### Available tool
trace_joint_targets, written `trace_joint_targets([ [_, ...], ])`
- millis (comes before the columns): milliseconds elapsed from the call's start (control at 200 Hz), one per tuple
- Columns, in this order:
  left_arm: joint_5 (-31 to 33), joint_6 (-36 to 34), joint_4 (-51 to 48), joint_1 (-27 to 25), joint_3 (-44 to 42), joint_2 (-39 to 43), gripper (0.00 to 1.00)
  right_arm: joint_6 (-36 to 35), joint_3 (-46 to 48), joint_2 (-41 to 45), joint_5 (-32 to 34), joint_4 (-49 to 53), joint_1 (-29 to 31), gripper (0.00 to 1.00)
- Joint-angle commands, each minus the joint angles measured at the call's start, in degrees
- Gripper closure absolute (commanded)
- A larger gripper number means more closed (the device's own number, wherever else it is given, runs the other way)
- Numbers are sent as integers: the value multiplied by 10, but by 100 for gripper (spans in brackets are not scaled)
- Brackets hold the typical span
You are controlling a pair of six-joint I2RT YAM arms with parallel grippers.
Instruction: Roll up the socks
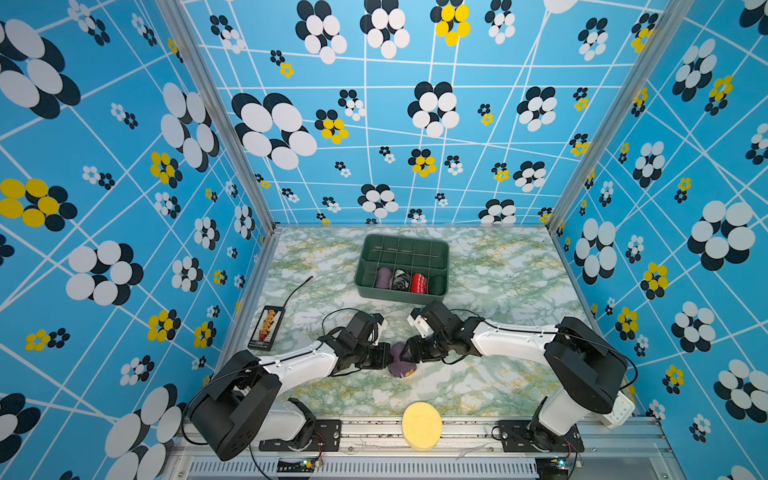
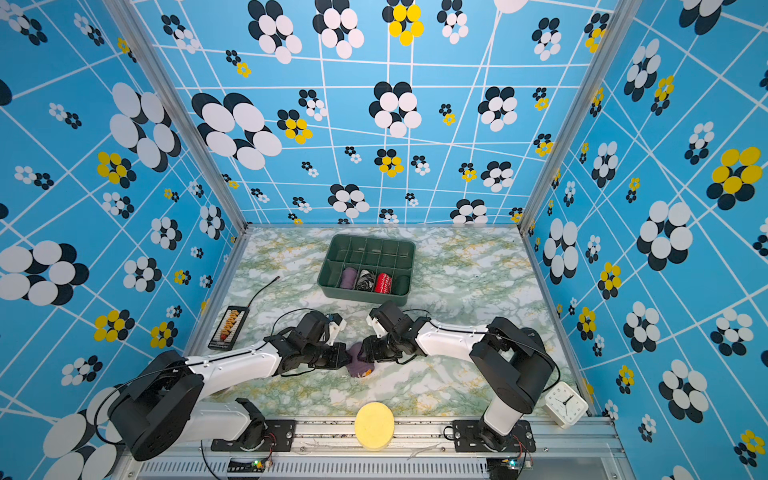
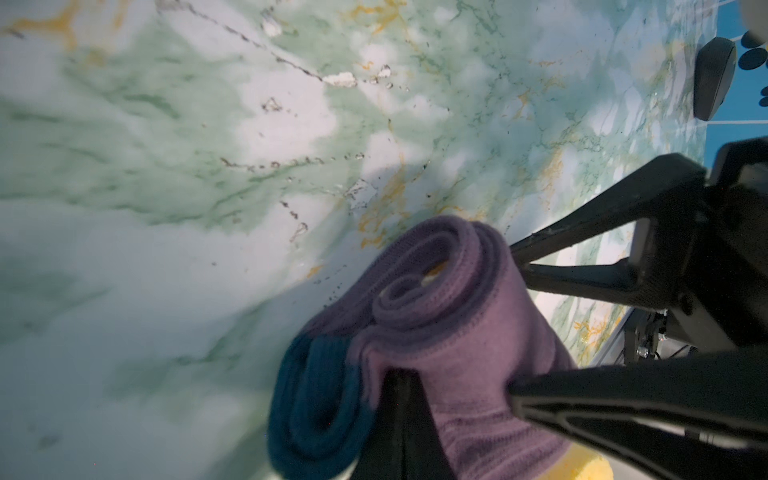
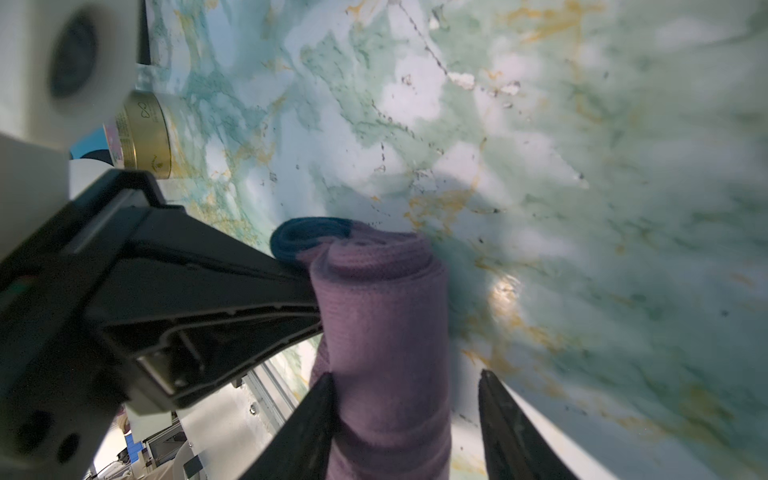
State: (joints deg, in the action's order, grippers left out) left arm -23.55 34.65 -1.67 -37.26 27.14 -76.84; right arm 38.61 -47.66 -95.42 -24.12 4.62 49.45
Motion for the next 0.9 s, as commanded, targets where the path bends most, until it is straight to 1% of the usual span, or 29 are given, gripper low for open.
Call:
trace_joint_targets([
  [0, 14, -8, -22, -4, -5, -17, 100, 13, 14, -7, -17, -21, -3, 43],
  [205, 12, -5, -16, -4, -7, -18, 100, 25, 20, -18, -29, -46, -3, 42],
  [895, 5, -3, 2, -3, -17, -22, 100, 43, 18, -53, -43, -79, -3, 38],
])
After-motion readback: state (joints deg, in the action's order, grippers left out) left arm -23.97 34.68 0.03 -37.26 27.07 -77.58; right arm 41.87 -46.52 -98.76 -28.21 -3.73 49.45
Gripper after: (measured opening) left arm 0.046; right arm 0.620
